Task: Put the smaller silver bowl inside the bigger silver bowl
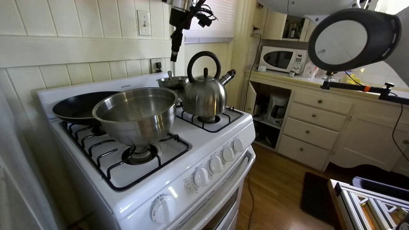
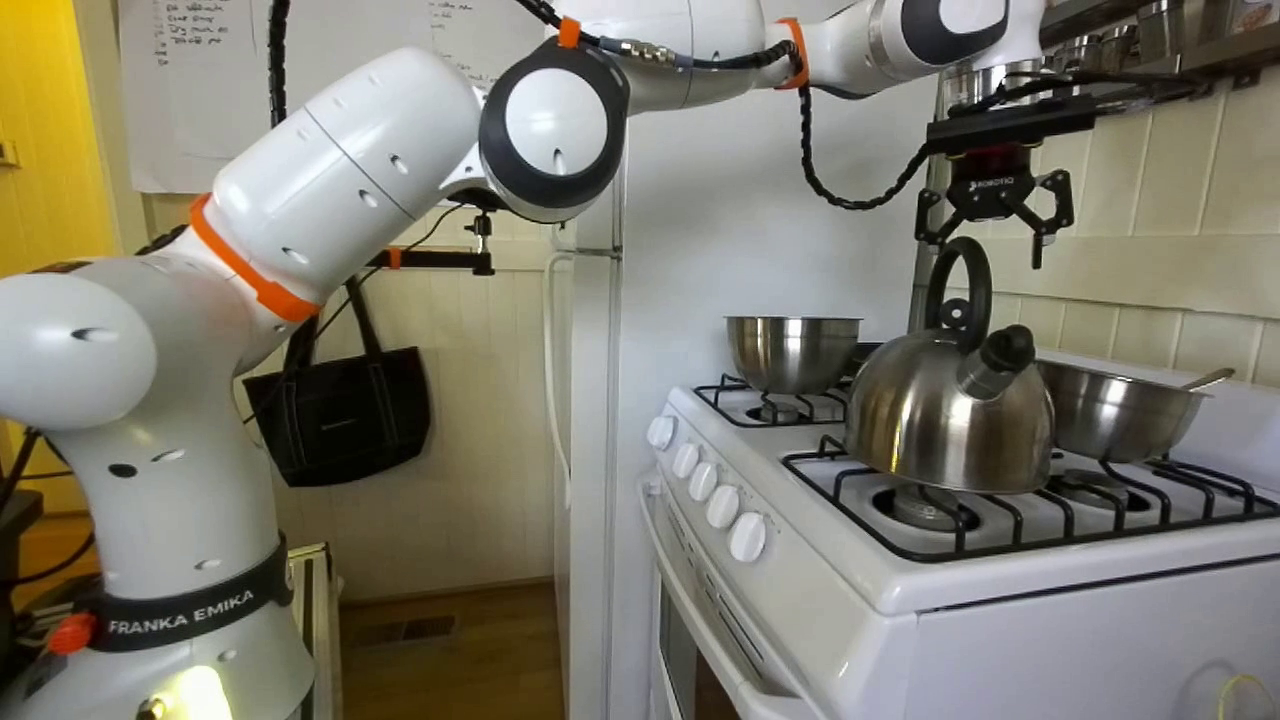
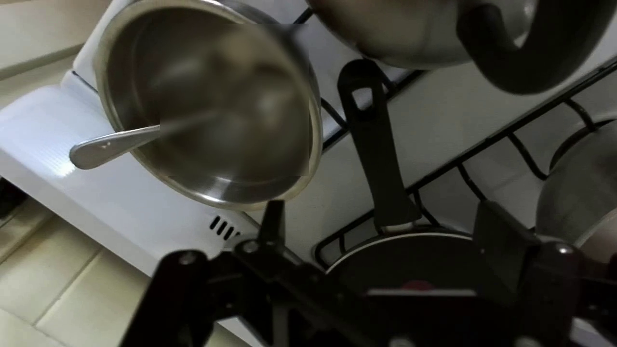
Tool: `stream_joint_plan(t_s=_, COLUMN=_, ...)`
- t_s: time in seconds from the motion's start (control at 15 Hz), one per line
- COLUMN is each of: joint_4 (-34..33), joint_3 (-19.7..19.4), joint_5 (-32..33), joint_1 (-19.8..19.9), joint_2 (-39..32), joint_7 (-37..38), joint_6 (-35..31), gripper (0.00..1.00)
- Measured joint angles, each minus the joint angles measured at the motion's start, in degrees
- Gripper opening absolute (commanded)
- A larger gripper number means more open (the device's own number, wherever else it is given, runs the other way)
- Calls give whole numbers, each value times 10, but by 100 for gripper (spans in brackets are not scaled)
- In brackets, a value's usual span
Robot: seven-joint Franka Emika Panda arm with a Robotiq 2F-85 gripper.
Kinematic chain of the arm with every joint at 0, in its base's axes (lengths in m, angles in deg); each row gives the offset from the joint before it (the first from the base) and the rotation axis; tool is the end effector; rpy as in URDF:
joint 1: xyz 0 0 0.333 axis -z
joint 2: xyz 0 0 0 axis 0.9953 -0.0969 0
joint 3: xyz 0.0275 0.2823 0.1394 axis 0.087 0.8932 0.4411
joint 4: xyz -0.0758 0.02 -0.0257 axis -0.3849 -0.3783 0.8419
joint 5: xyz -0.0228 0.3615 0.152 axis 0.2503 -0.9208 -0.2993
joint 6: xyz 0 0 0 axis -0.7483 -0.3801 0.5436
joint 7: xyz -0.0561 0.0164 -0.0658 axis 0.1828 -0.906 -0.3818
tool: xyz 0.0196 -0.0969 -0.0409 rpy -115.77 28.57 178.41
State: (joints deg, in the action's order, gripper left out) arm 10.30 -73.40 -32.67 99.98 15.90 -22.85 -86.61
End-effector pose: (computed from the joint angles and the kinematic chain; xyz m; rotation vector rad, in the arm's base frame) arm 0.7311 -0.2164 0.5523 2.9471 0.7447 0.3433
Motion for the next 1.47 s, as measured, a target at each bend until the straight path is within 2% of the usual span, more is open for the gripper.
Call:
stream_joint_plan(t_s=0.4, joint_4=0, joint_3=-49, joint_5=68, joint_1=-48, joint_2=-11, joint_7=121, joint_6=17, gripper=100)
stream_joint_plan(t_s=0.67, joint_4=0, joint_3=-72, joint_5=85, joint_1=-51, joint_2=-26, joint_7=140, joint_6=37, gripper=100)
stream_joint_plan(t_s=1.13, joint_4=-42, joint_3=-39, joint_5=110, joint_1=-43, joint_2=-61, joint_7=121, joint_6=68, gripper=100)
stream_joint_plan(t_s=1.47, joint_4=-57, joint_3=-36, joint_5=114, joint_1=-43, joint_2=-68, joint_7=120, joint_6=67, gripper=100)
